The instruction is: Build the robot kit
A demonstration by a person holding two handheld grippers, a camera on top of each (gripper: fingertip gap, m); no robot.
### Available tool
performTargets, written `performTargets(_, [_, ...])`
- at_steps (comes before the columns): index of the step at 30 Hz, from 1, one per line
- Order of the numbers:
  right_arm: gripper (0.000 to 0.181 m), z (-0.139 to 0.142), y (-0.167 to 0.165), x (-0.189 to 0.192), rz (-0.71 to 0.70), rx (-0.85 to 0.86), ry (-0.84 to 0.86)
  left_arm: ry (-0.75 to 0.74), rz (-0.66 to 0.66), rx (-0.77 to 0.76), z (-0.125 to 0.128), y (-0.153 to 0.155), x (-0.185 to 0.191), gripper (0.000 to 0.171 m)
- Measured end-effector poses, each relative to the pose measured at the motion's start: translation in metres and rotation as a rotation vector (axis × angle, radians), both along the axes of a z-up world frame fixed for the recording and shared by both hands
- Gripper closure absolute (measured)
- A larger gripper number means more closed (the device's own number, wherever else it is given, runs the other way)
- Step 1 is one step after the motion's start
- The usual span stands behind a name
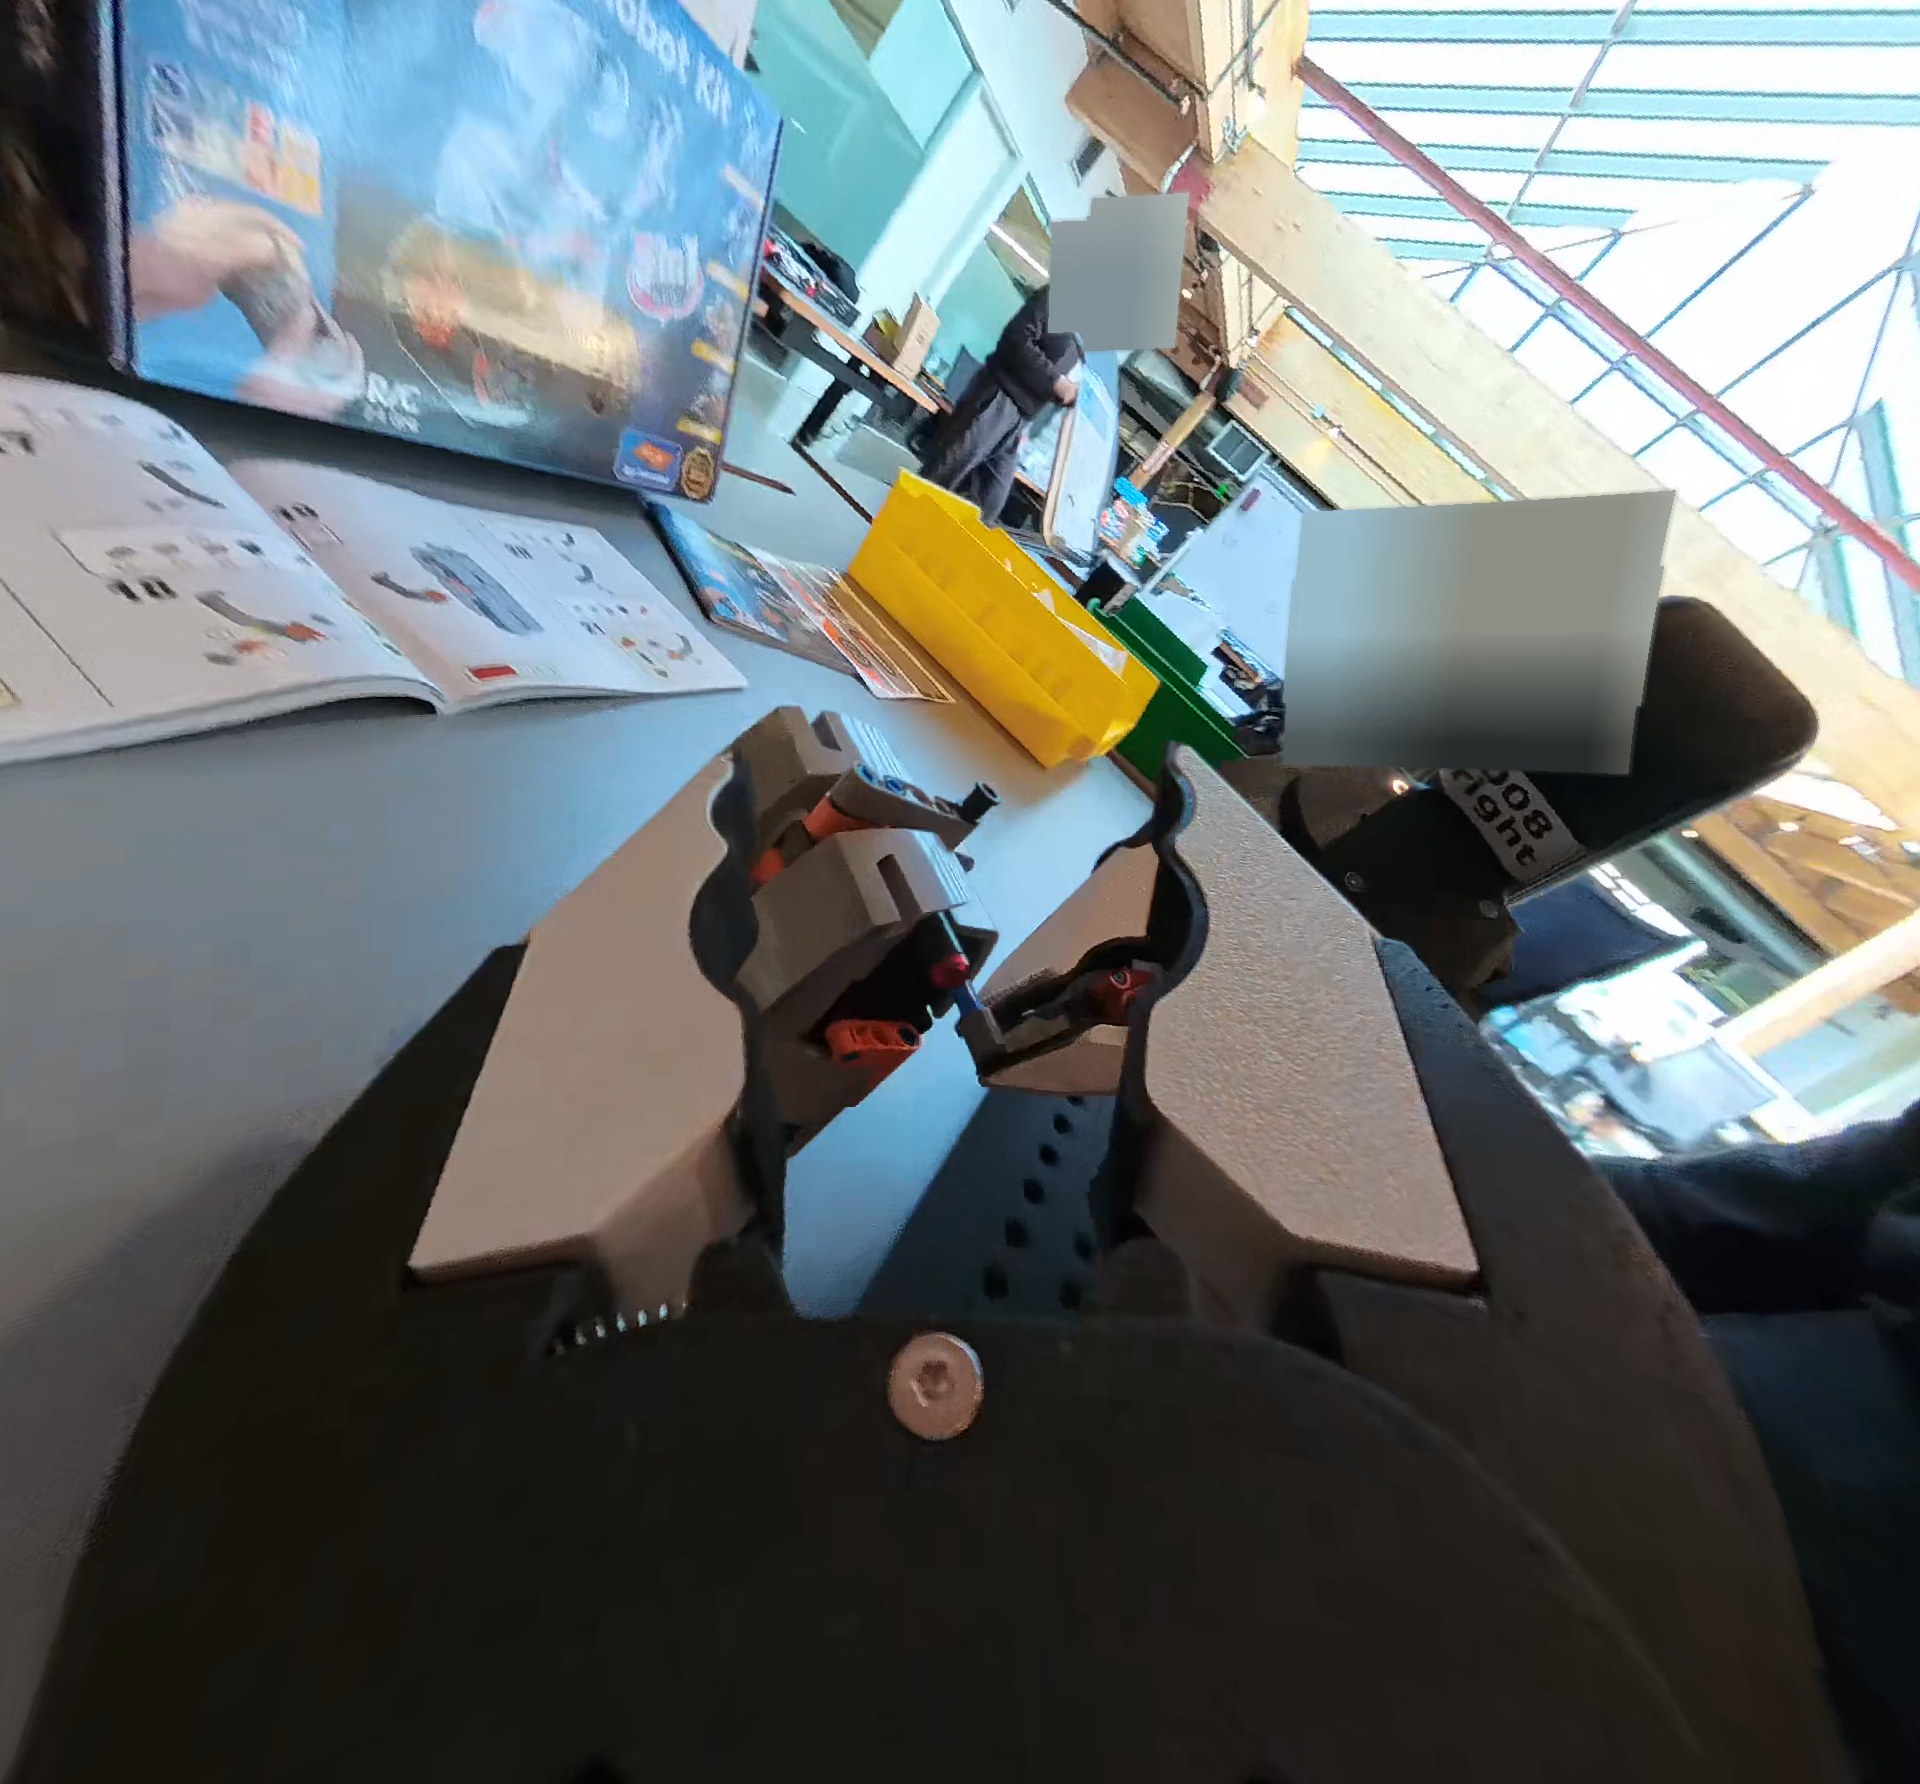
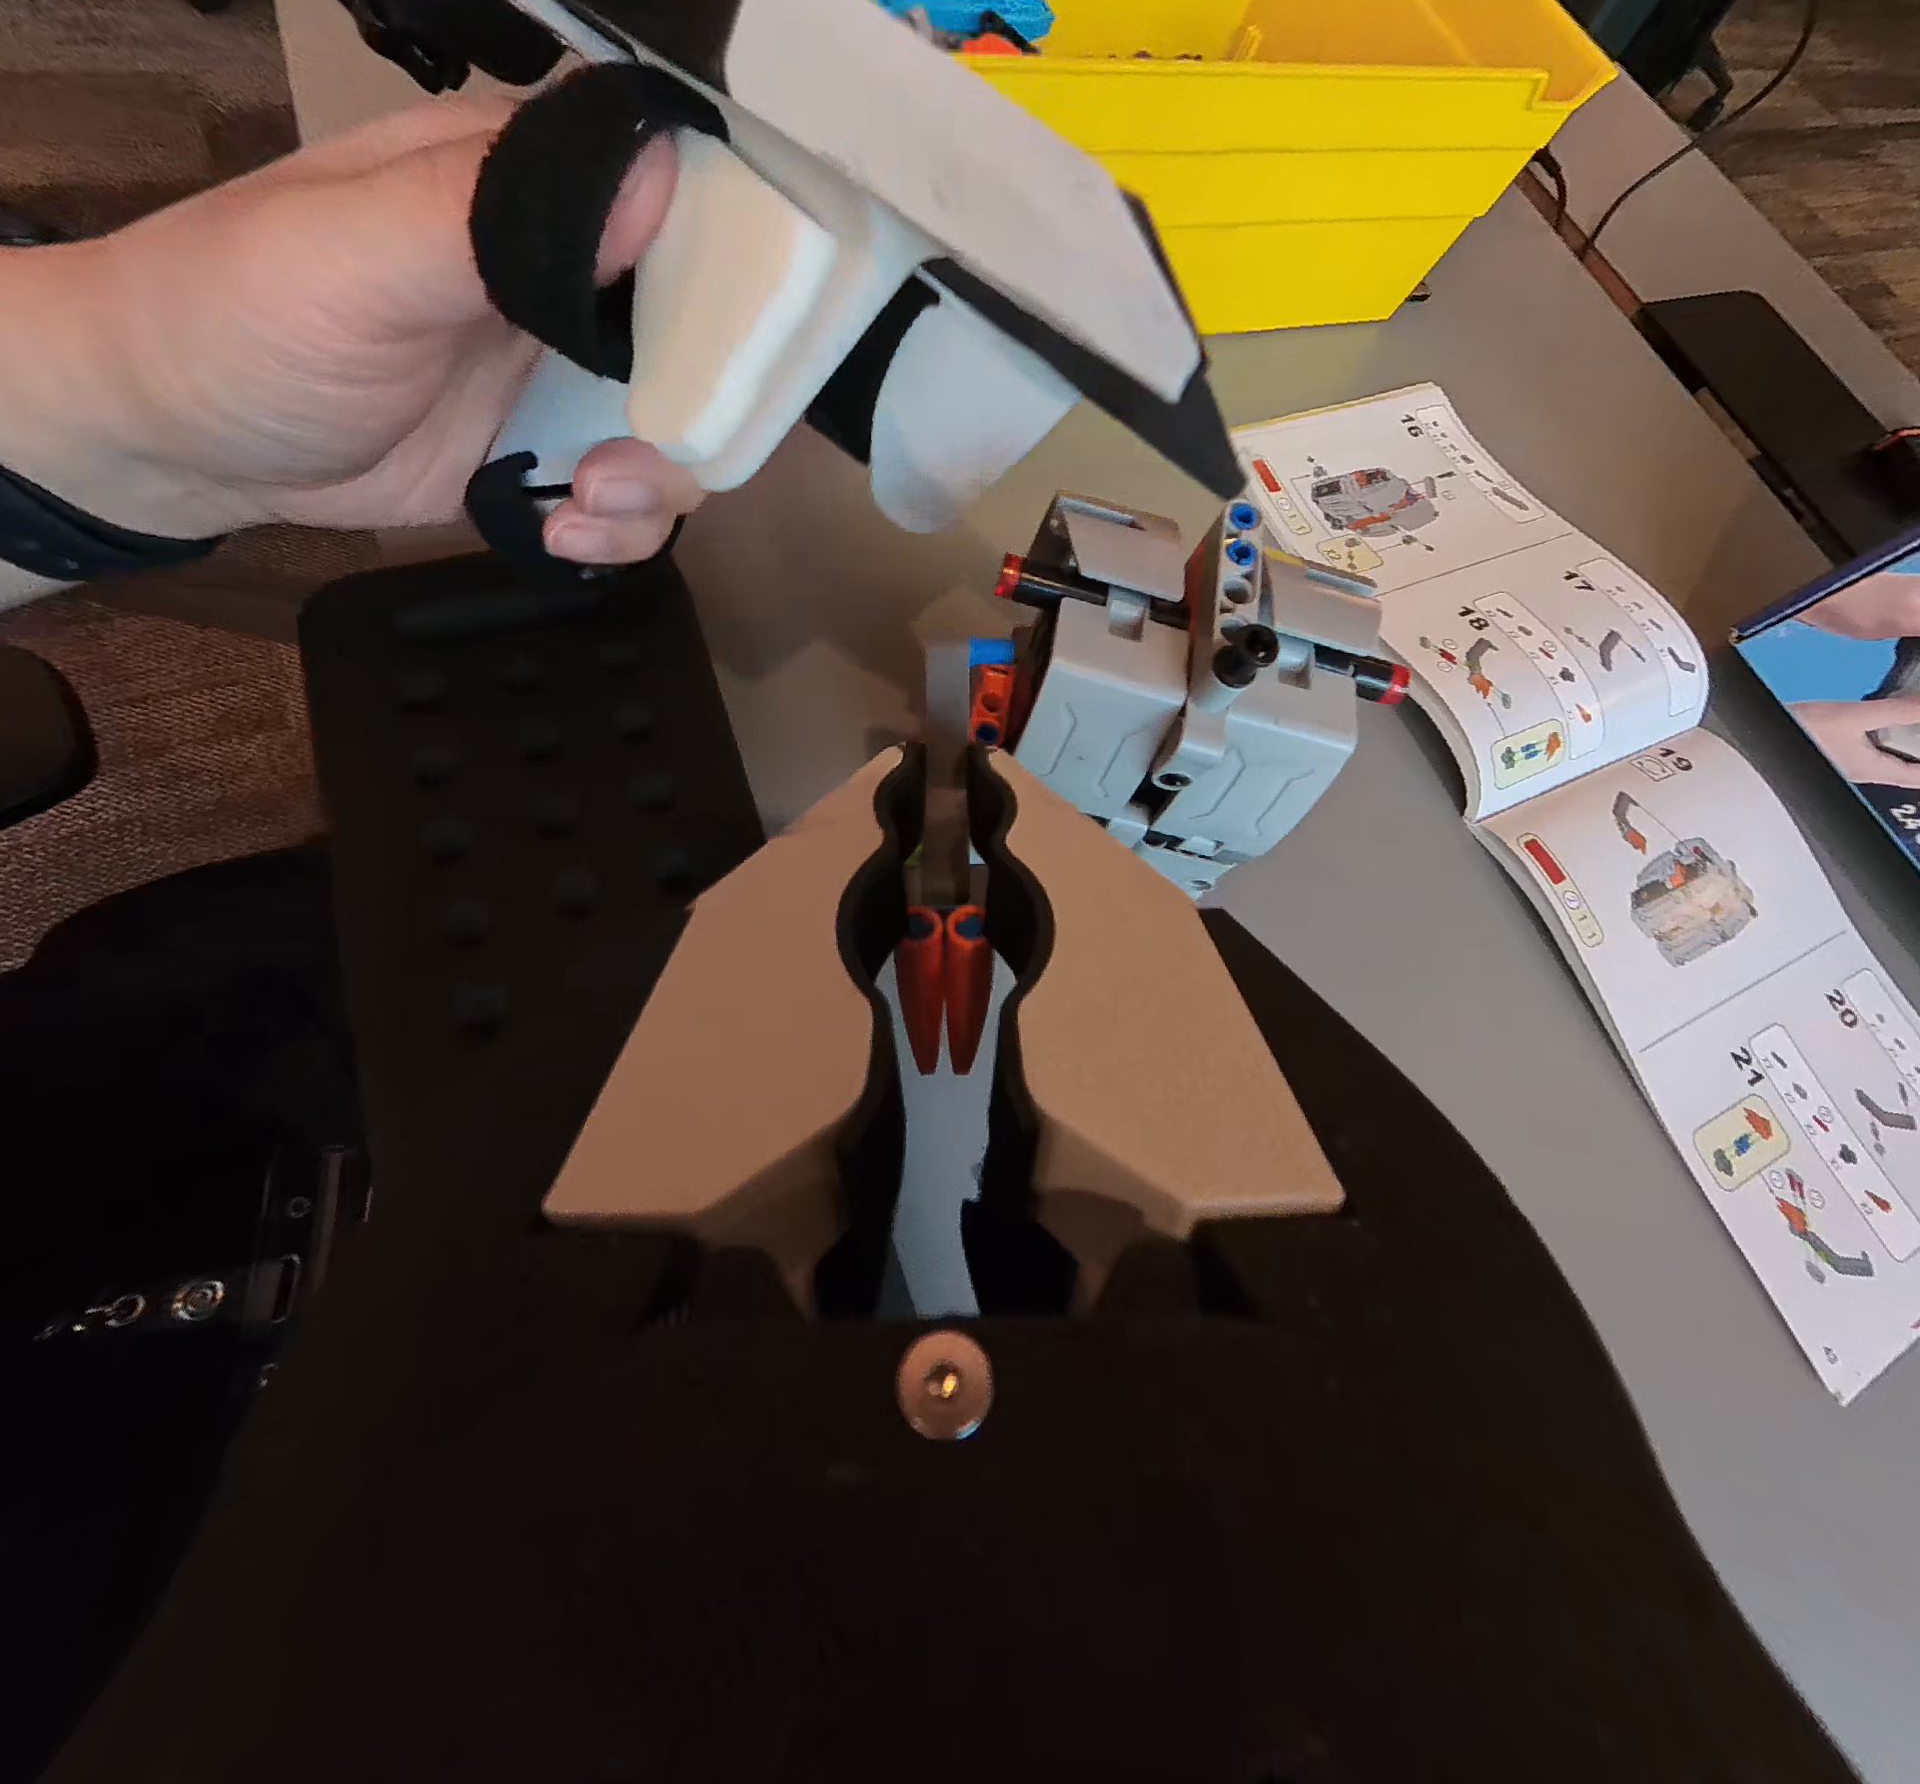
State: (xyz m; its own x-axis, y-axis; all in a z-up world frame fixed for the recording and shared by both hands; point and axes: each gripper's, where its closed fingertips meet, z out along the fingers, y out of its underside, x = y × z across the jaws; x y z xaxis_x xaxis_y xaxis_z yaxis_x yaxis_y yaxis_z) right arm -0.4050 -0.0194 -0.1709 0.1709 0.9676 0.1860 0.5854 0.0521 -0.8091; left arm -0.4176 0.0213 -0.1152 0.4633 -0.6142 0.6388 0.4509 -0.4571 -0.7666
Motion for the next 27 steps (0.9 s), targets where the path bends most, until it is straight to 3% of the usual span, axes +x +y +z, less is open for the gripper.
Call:
performTargets(9, [0.173, -0.003, 0.007, 0.018, 0.024, 0.005, -0.069, -0.11, -0.024, -0.033, -0.006, -0.018, 0.017, 0.096])
performTargets(13, [0.173, -0.006, 0.008, 0.029, 0.089, 0.042, -0.158, -0.032, 0.02, -0.024, -0.007, -0.019, 0.005, 0.096])
performTargets(18, [0.174, -0.003, 0.005, 0.03, 0.178, 0.027, -0.193, 0.335, -0.007, 0.144, 0.001, -0.021, -0.001, 0.1])
performTargets(22, [0.174, -0.003, 0.008, 0.027, 0.189, 0.036, -0.23, 0.648, -0.115, 0.238, -0.004, -0.018, 0.004, 0.074])
performTargets(27, [0.174, -0.006, 0.009, 0.022, 0.191, 0.002, -0.239, 1.011, -0.287, 0.291, -0.032, -0.015, 0.01, 0.07])
